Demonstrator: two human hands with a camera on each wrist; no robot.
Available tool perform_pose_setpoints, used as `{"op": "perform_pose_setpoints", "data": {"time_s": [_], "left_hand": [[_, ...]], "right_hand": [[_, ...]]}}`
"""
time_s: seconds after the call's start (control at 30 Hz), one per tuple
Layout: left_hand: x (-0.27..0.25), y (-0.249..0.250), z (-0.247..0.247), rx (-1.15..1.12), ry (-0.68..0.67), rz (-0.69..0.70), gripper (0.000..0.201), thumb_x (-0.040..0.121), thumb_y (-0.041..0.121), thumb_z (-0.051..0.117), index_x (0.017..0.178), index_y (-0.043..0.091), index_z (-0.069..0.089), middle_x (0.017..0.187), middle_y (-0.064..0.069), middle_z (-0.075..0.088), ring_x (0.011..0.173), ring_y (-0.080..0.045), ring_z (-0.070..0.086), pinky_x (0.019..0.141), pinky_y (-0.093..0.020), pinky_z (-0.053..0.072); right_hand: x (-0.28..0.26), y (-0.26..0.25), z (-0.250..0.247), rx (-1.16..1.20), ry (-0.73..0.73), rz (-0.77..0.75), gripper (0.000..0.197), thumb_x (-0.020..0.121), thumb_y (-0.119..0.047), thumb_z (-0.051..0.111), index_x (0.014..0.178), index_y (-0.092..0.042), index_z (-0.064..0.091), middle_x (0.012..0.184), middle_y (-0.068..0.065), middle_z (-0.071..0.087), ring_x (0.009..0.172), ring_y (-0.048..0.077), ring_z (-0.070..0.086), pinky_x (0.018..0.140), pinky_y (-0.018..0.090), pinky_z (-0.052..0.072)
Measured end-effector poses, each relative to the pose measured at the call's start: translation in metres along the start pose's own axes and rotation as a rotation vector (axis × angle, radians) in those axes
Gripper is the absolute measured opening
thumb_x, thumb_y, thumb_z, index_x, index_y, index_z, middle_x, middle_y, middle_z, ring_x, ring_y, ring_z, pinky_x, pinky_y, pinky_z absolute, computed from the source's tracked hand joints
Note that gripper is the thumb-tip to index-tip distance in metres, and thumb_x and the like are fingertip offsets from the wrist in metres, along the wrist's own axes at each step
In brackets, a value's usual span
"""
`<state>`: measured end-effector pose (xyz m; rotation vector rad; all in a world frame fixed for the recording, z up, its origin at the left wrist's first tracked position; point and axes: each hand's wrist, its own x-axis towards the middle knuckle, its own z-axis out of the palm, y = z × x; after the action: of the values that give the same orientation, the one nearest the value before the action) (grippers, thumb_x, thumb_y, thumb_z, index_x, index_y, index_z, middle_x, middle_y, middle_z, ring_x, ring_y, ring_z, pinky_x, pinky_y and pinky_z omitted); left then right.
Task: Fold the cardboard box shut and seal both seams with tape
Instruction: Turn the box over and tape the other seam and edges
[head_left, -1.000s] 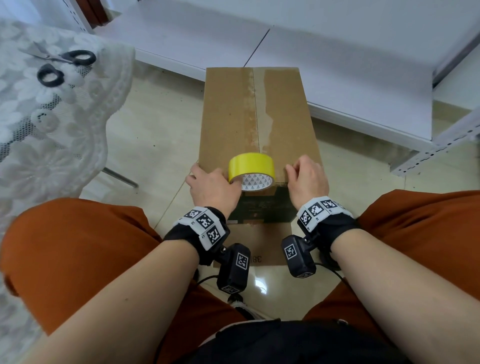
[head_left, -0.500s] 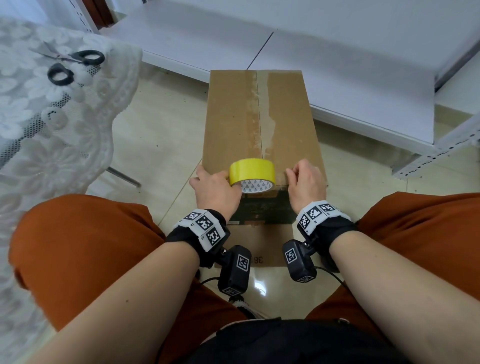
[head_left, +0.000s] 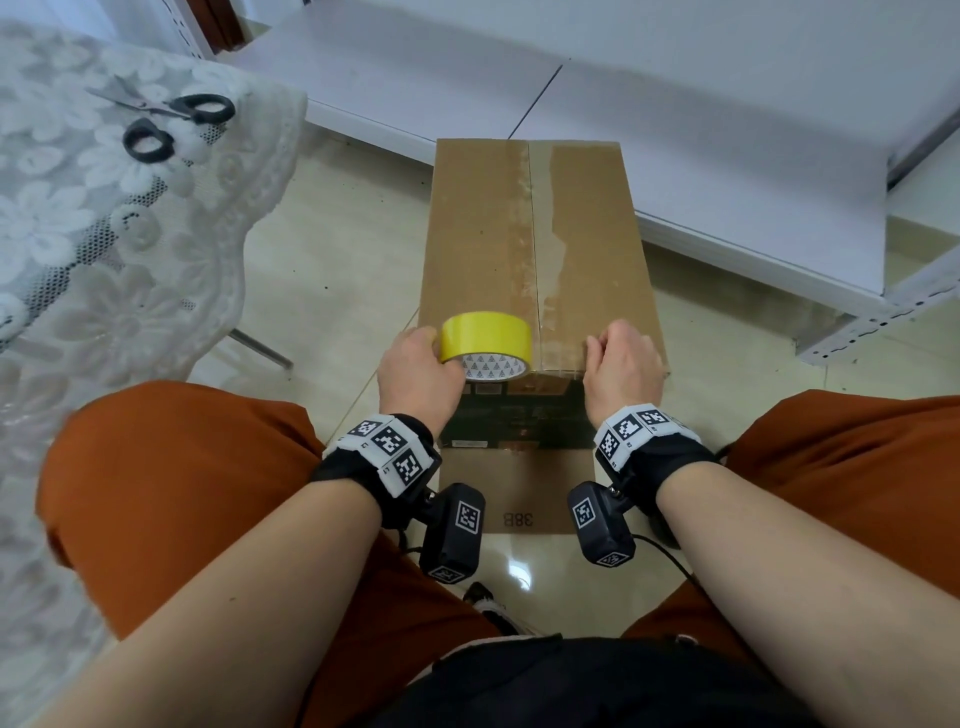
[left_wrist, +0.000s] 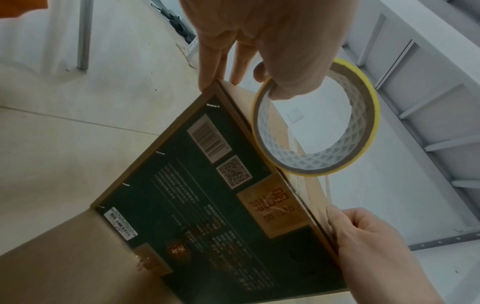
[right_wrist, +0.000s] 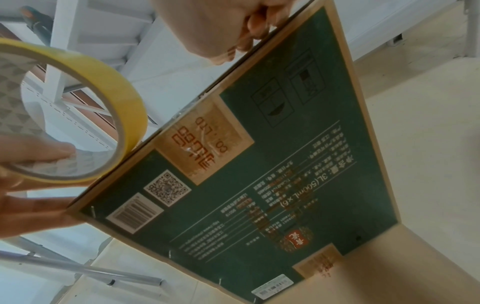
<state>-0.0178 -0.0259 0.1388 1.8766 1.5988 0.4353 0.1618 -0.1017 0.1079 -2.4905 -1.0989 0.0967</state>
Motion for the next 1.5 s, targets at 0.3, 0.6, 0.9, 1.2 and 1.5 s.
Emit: {"op": "perform_pose_setpoints", "data": {"time_s": [0.3,0.6,0.9,1.2,1.5], "left_hand": [[-0.003,-0.007,0.014,0.015,0.014,-0.026,0.027,0.092,0.025,0.052,0.113,0.01,0.059,0.135,-0.015,0.042,0.119,-0.035,0.046,0.101,-0.043,0.041],[-0.006,-0.005,0.011,0.03,-0.009,0.018,0.02,0.093,0.016,0.048,0.112,0.009,0.046,0.121,-0.014,0.047,0.098,-0.034,0.054,0.077,-0.035,0.038],[-0.005,-0.013,0.004,-0.026,-0.014,0.063,0.018,0.09,0.006,0.047,0.097,0.017,0.034,0.092,-0.009,0.05,0.081,-0.027,0.05,0.069,-0.038,0.04],[-0.005,-0.011,0.003,-0.045,-0.029,0.088,0.017,0.091,0.004,0.044,0.1,0.014,0.033,0.086,-0.012,0.053,0.077,-0.03,0.052,0.065,-0.039,0.041],[-0.002,-0.016,0.005,-0.204,0.019,0.007,0.028,0.088,0.009,0.058,0.112,0.014,0.046,0.104,-0.004,0.057,0.096,-0.023,0.056,0.08,-0.037,0.049]], "right_hand": [[-0.003,-0.001,-0.001,-0.064,-0.02,-0.039,0.021,0.097,-0.028,0.047,0.082,-0.014,0.044,0.08,0.001,0.048,0.078,0.02,0.045,0.073,0.034,0.04],[-0.005,-0.005,0.004,-0.105,0.016,-0.046,0.025,0.098,-0.035,0.042,0.086,-0.013,0.044,0.082,0.001,0.046,0.078,0.02,0.043,0.075,0.035,0.039],[-0.007,-0.003,0.008,-0.187,0.022,-0.068,0.029,0.099,-0.035,0.035,0.088,-0.012,0.048,0.084,0.002,0.043,0.079,0.02,0.038,0.075,0.034,0.034],[0.0,0.004,0.003,-0.211,0.031,-0.039,0.034,0.101,-0.034,0.03,0.092,-0.01,0.053,0.09,0.004,0.048,0.083,0.02,0.035,0.08,0.036,0.035],[-0.001,0.002,0.001,-0.249,-0.001,-0.055,0.034,0.1,-0.033,0.034,0.092,-0.009,0.057,0.095,0.006,0.052,0.089,0.023,0.043,0.083,0.038,0.037]]}}
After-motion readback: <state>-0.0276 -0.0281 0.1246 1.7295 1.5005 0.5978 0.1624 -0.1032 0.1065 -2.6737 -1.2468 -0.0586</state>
